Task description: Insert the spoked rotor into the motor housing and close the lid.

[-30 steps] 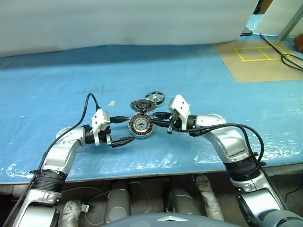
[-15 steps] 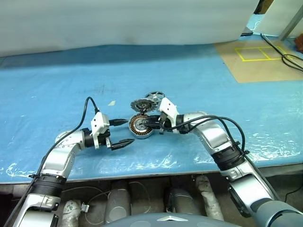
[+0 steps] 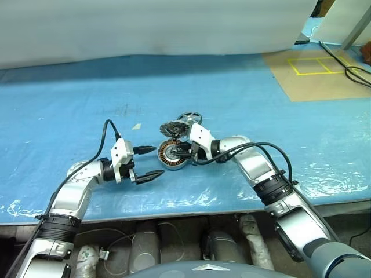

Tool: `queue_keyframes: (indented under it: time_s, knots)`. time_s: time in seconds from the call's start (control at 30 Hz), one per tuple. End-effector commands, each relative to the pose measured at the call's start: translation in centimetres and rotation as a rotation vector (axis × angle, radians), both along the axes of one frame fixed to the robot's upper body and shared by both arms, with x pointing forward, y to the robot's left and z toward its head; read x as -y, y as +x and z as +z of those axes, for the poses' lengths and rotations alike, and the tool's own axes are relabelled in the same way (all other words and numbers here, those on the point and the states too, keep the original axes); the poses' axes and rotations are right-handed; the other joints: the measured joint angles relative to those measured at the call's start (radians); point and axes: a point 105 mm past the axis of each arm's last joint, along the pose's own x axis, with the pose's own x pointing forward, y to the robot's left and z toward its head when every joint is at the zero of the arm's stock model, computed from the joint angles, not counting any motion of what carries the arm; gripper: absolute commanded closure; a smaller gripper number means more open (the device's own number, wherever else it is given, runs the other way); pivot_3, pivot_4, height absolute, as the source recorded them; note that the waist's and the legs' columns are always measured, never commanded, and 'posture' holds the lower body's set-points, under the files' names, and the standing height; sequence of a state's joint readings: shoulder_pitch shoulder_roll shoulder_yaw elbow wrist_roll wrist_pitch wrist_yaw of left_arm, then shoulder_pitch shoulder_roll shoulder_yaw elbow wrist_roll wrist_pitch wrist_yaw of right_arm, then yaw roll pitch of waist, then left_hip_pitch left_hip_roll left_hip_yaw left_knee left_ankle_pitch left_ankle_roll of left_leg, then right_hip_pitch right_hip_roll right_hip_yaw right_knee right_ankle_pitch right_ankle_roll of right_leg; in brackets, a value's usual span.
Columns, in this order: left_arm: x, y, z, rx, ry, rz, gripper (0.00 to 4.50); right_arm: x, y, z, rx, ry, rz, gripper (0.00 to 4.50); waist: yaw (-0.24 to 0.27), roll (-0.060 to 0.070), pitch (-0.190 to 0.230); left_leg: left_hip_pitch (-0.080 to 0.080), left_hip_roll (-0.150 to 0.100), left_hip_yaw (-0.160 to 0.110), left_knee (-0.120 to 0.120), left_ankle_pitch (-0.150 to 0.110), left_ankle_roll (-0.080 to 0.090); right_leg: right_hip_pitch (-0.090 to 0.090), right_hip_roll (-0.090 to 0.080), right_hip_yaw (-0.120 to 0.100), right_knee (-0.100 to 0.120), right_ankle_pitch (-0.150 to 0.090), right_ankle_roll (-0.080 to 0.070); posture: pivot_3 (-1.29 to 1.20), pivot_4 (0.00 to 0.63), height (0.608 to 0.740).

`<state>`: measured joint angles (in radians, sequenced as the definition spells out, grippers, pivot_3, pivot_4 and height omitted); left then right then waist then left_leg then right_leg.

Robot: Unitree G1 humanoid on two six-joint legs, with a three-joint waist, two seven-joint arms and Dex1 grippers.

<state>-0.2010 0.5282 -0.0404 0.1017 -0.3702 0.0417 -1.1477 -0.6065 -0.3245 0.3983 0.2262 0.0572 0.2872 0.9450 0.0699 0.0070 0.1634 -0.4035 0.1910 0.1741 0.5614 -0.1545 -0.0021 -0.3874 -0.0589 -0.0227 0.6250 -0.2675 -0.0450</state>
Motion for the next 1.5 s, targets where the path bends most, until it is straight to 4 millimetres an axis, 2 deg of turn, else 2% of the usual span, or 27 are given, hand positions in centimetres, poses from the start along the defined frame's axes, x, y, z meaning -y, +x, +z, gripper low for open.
queue_keyframes:
  time_s: [0.03, 1.03, 1.3, 1.5]
  knots:
    - [-0.2, 0.2, 0.9, 0.045, 0.003, -0.002, 0.00, -0.3, 0.1, 0.6, 0.029, 0.006, 0.017, 3.85, 0.000, 0.000, 0.000, 0.000, 0.000, 0.000, 0.000, 0.000, 0.000, 0.000, 0.000, 0.000, 0.000, 0.000, 0.000, 0.00, 0.150, 0.740]
    - [-0.2, 0.3, 0.7, 0.044, 0.003, 0.002, 0.00, -0.5, 0.0, -0.3, 0.113, -0.078, 0.082, 3.85, 0.000, 0.000, 0.000, 0.000, 0.000, 0.000, 0.000, 0.000, 0.000, 0.000, 0.000, 0.000, 0.000, 0.000, 0.000, 0.00, 0.150, 0.740]
    - [-0.1, 0.3, 0.7, 0.046, 0.004, -0.002, 0.00, 0.1, 0.1, -0.8, 0.116, -0.097, 0.067, 3.85, 0.000, 0.000, 0.000, 0.001, 0.000, 0.000, 0.000, 0.000, 0.000, 0.001, 0.000, 0.000, 0.000, 0.000, 0.000, 0.00, 0.150, 0.740]
    - [-0.1, 0.4, 0.8, 0.047, 0.005, -0.005, 0.00, 0.1, 0.2, 0.2, 0.130, -0.072, 0.062, 3.85, 0.000, 0.000, 0.000, 0.001, 0.000, 0.000, 0.000, 0.000, 0.000, 0.001, 0.000, 0.000, 0.000, 0.000, 0.000, 0.00, 0.150, 0.740]
